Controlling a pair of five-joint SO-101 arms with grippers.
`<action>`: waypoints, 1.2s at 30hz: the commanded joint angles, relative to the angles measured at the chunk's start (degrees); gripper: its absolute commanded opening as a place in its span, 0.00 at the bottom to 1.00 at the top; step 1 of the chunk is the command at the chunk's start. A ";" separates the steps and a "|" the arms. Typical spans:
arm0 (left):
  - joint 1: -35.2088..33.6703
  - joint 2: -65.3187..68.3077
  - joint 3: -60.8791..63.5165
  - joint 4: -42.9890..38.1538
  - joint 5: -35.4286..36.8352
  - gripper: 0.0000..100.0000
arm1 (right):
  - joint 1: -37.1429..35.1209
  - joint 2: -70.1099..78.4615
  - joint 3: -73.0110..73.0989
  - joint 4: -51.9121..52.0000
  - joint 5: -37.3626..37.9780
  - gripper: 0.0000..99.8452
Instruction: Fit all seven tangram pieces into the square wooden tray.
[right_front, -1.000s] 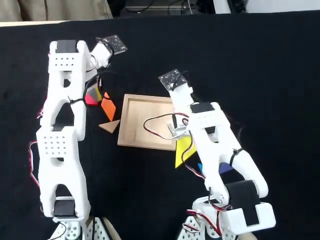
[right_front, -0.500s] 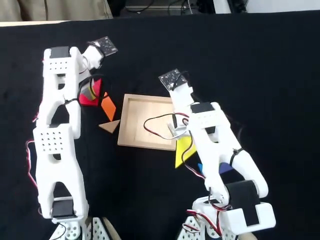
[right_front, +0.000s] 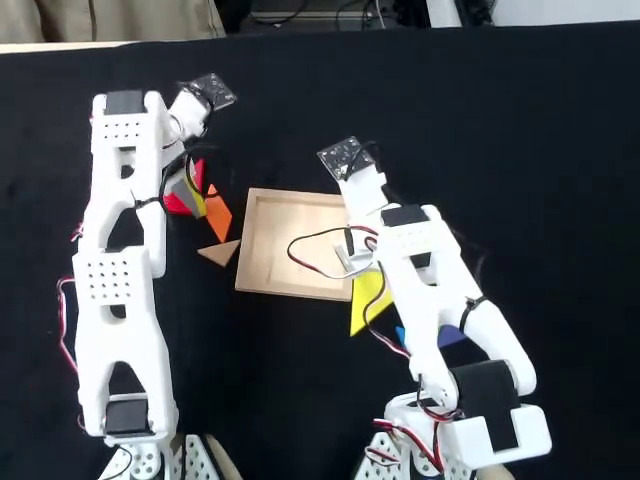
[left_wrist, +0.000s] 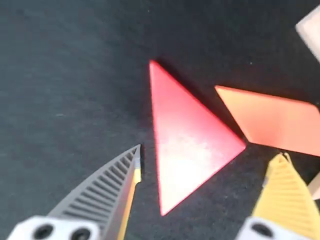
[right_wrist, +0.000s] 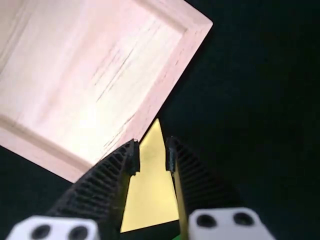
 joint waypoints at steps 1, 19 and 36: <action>0.13 2.29 -3.91 -1.49 0.97 0.38 | 1.05 -2.33 -0.22 -0.79 0.00 0.11; -0.04 15.65 -17.98 -2.99 3.08 0.38 | 1.05 -2.33 -0.13 -0.97 0.00 0.11; 0.66 15.82 -21.67 7.74 1.05 0.23 | 0.97 -2.33 -0.13 -1.05 0.00 0.11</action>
